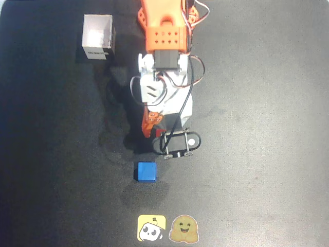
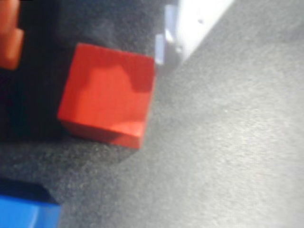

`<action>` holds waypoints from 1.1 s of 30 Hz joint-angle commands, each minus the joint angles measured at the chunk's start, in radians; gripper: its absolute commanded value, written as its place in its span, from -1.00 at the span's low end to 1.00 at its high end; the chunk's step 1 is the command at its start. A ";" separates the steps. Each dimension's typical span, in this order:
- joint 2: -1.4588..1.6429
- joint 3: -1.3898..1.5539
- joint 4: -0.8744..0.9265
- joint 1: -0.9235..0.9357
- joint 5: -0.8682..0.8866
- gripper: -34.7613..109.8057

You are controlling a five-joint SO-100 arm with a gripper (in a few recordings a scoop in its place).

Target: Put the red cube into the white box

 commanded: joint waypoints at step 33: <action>0.020 -0.066 0.078 -0.058 0.055 -0.16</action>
